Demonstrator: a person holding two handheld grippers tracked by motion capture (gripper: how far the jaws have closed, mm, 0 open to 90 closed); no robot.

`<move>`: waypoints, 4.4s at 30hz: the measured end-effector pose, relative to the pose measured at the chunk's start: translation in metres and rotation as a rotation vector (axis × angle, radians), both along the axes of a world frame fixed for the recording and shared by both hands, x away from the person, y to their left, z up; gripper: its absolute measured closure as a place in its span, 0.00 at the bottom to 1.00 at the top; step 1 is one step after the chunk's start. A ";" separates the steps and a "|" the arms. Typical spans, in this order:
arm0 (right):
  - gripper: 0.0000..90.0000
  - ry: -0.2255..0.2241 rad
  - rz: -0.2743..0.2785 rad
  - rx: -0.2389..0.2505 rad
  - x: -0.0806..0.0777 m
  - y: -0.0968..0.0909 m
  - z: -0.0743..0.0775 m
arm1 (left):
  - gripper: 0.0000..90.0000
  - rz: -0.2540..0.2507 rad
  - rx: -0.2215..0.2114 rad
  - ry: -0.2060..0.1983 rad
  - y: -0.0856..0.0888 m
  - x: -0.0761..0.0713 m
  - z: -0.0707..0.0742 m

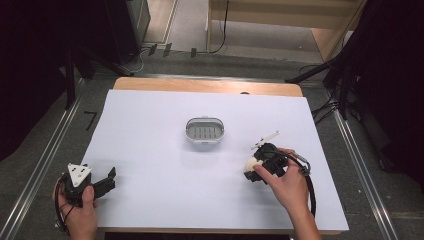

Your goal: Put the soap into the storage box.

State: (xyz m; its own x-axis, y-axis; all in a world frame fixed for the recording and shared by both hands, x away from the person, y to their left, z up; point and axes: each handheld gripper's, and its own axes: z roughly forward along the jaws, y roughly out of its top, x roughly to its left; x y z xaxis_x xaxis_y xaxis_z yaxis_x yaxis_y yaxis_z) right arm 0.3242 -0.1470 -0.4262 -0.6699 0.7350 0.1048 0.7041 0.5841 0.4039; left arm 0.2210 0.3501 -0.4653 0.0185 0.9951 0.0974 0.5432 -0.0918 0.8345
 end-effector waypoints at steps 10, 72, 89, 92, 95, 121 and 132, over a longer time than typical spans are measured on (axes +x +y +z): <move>0.27 0.004 0.012 -0.002 0.007 0.009 0.003 | 0.16 0.001 0.003 0.005 -0.001 0.001 0.000; 0.27 0.000 0.107 0.050 0.051 0.067 0.036 | 0.16 0.001 0.000 0.020 0.000 0.002 0.000; 0.27 -0.001 0.125 0.052 0.062 0.082 0.047 | 0.16 0.003 -0.004 0.021 0.000 0.003 -0.001; 0.27 0.001 0.125 0.049 0.065 0.086 0.048 | 0.16 0.003 -0.004 0.023 0.000 0.003 0.000; 0.27 0.001 0.128 0.047 0.068 0.090 0.049 | 0.16 0.004 -0.002 0.024 0.000 0.003 0.000; 0.27 -0.003 0.140 0.046 0.090 0.123 0.050 | 0.16 0.005 -0.007 0.025 0.000 0.003 -0.001; 0.27 0.000 0.126 0.035 0.101 0.129 0.052 | 0.16 0.006 -0.003 0.028 0.000 0.003 -0.001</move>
State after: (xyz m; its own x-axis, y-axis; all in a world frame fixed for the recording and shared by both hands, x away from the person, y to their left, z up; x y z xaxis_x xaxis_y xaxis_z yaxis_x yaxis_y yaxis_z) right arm 0.4254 -0.0178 -0.3747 -0.7564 0.6414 0.1286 0.6263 0.6534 0.4252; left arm 0.2243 0.3502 -0.4658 0.0152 0.9955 0.0936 0.5670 -0.0857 0.8192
